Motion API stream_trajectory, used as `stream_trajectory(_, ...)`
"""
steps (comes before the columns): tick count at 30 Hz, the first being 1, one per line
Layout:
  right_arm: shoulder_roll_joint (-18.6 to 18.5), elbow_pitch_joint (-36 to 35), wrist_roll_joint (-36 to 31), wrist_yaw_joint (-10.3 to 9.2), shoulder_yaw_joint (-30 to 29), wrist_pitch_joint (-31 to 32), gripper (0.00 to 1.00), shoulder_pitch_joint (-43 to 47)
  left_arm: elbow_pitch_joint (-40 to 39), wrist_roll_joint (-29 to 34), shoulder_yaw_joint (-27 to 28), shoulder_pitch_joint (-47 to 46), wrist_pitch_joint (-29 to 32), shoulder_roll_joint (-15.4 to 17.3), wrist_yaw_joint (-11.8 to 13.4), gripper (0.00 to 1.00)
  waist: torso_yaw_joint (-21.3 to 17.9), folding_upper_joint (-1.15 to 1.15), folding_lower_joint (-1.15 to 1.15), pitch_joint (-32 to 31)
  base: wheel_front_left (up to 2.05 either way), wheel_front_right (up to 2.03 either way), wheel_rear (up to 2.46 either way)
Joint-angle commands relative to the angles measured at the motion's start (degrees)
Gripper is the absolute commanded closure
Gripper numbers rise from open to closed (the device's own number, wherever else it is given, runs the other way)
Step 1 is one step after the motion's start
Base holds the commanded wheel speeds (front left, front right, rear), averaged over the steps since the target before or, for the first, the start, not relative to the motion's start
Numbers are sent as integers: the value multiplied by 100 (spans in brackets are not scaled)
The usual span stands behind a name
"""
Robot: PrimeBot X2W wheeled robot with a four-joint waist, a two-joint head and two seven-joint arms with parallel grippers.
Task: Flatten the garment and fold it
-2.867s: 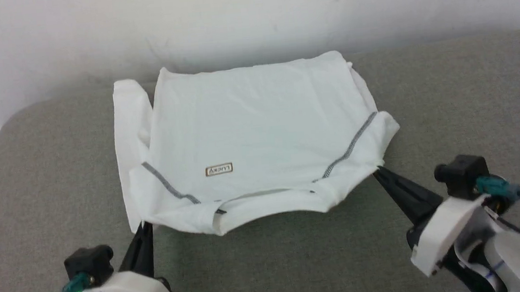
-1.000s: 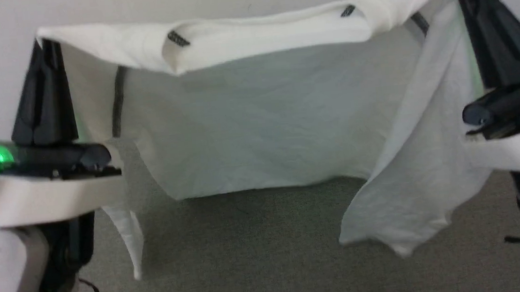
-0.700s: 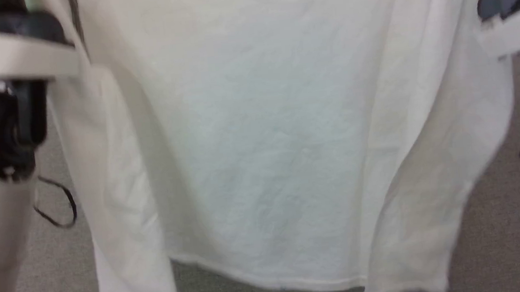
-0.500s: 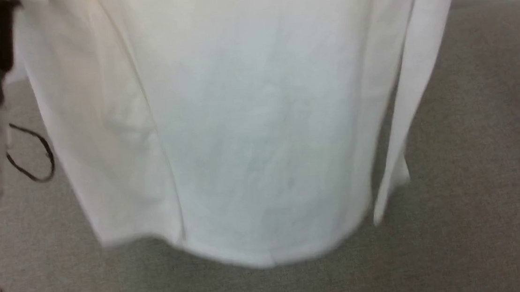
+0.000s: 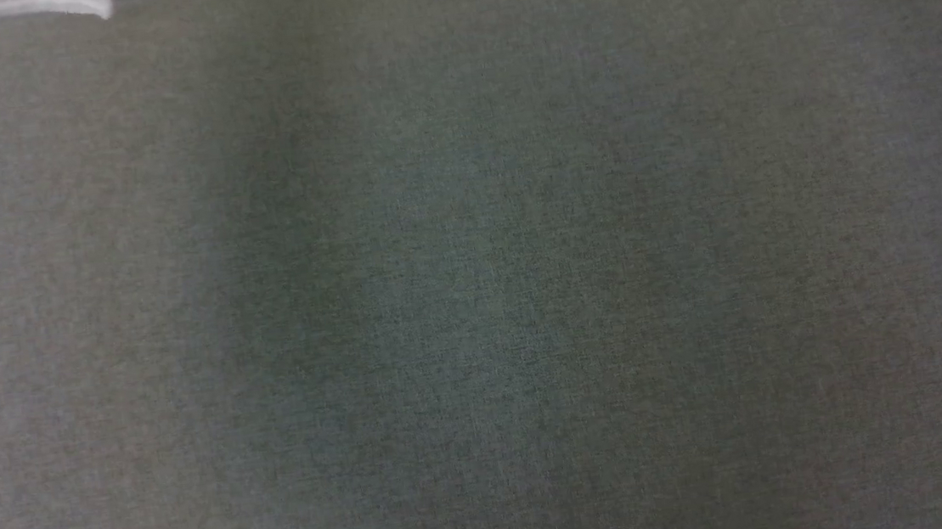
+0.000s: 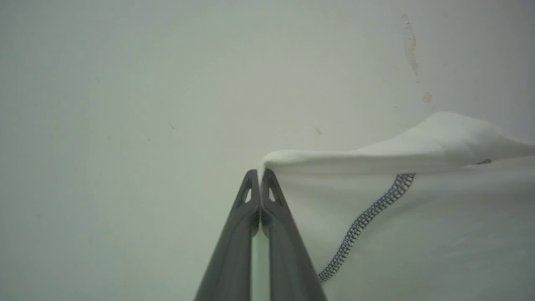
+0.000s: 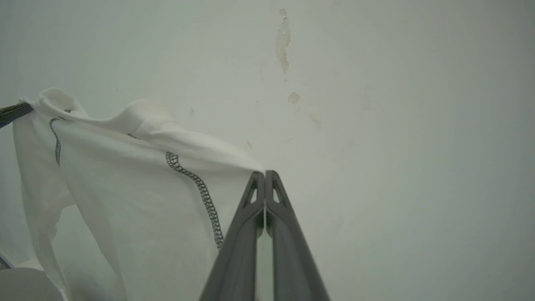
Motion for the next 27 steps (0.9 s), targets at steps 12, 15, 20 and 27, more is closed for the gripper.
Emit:
stream_trajectory(12, 179, 1416, 773, -14, 1002, -533, 100, 809, 834, -304, 515, 1067, -148, -614, -405, 100, 148, 0, -1, 352, 0, 0, 0)
stream_trajectory(15, 177, 1571, 960, -14, 1233, -656, 100, 1232, 751, -326, 746, 1660, -148, -794, -490, 100, 216, 0, -1, 246, 0, 0, 0)
stream_trajectory(20, 104, 1523, 1261, -14, 1554, -853, 100, 2219, 247, -206, 1219, 3027, -149, -1034, -567, 100, 290, 0, -1, -186, 0, 0, 0)
stream_trajectory(27, -274, 644, 1476, -14, 1707, -1081, 100, 3810, -879, 84, 1534, 5393, -149, -1402, -603, 100, 279, 0, -1, -1077, 0, 0, 0)
